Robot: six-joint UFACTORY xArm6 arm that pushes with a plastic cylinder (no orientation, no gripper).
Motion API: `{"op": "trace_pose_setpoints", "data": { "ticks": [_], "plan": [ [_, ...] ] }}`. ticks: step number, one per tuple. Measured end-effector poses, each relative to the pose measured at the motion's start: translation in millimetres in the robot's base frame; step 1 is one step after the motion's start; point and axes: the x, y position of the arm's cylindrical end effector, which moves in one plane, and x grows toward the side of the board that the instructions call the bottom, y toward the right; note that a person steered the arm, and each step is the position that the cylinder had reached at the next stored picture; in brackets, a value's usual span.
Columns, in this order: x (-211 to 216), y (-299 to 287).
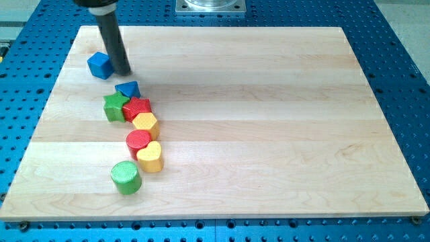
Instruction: Place the cube at the top left corner
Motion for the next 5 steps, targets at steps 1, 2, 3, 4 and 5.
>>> {"op": "trace_pose_setpoints", "data": {
  "ticks": [1,2,3,4,5],
  "plan": [
    [-33,1],
    [30,1],
    [63,-25],
    [44,-33],
    [-10,-24]
  ]
}}
